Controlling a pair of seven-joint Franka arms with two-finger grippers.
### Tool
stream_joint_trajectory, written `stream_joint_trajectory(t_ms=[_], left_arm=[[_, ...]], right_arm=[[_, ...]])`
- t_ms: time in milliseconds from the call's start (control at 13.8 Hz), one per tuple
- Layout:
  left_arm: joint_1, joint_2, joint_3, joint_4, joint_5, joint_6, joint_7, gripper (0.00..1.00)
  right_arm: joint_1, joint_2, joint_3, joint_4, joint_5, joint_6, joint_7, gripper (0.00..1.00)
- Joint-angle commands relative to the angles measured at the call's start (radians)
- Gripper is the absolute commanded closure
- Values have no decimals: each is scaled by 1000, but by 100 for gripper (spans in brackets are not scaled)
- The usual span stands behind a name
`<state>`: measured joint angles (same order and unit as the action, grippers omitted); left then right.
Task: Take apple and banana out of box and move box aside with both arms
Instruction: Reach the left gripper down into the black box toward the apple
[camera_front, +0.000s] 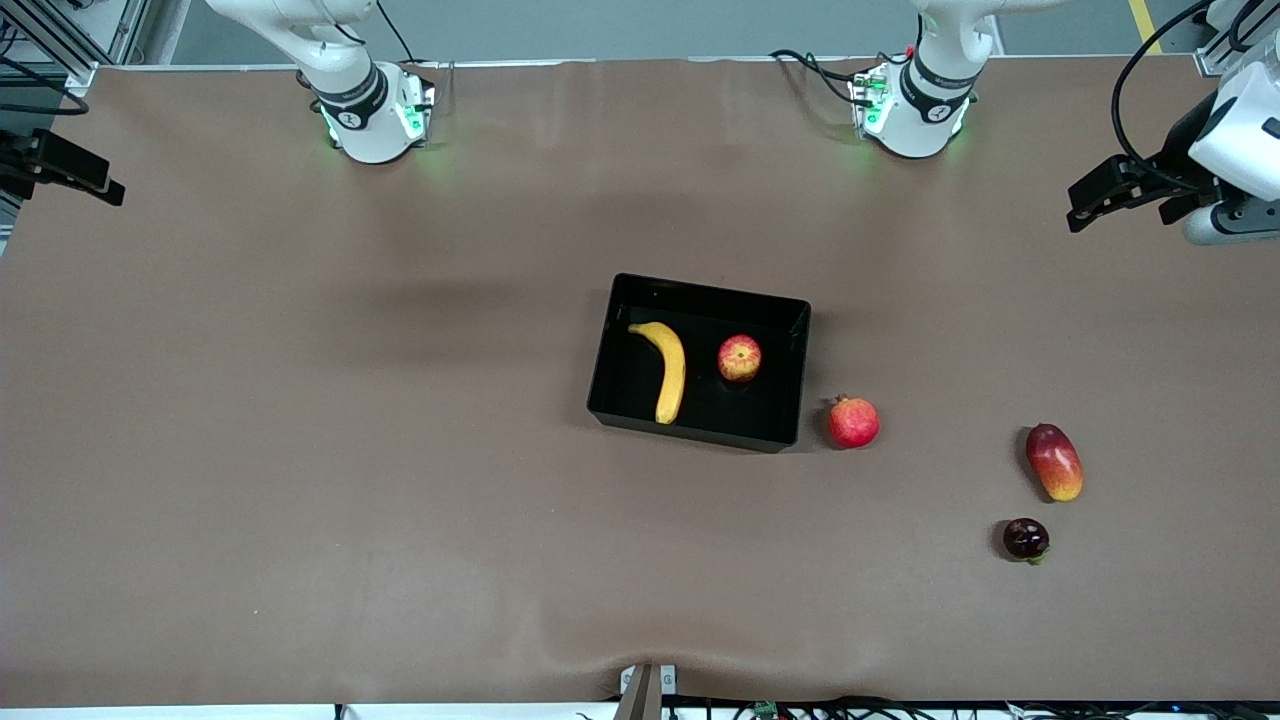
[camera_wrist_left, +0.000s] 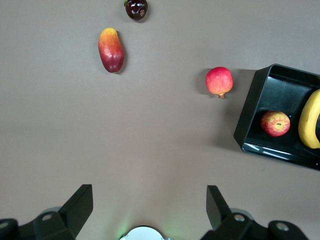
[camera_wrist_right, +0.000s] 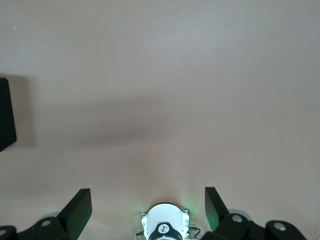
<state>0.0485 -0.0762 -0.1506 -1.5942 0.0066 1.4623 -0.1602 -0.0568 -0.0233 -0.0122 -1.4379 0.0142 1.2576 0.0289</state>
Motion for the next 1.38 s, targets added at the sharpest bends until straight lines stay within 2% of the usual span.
stream_joint_trajectory(t_ms=[0, 218, 582, 800, 945, 1091, 1309], left_arm=[[1, 6, 0, 19, -16, -20, 5, 0], [-7, 21, -1, 19, -7, -54, 5, 0], [-25, 122, -99, 10, -16, -40, -103, 0], [-27, 203, -179, -9, -14, 56, -214, 0], [-41, 231, -216, -71, -16, 162, -309, 0], [-77, 236, -218, -163, -17, 312, -373, 0], [-148, 314, -218, -187, -16, 423, -510, 0]], right_arm=[[6, -14, 0, 2, -5, -12, 8, 0], [6, -14, 0, 2, -5, -12, 6, 0], [6, -14, 0, 2, -5, -12, 6, 0], [8, -14, 0, 2, -5, -13, 6, 0], [8, -12, 0, 2, -5, -14, 6, 0], [8, -12, 0, 2, -5, -14, 6, 0], [8, -12, 0, 2, -5, -14, 6, 0]])
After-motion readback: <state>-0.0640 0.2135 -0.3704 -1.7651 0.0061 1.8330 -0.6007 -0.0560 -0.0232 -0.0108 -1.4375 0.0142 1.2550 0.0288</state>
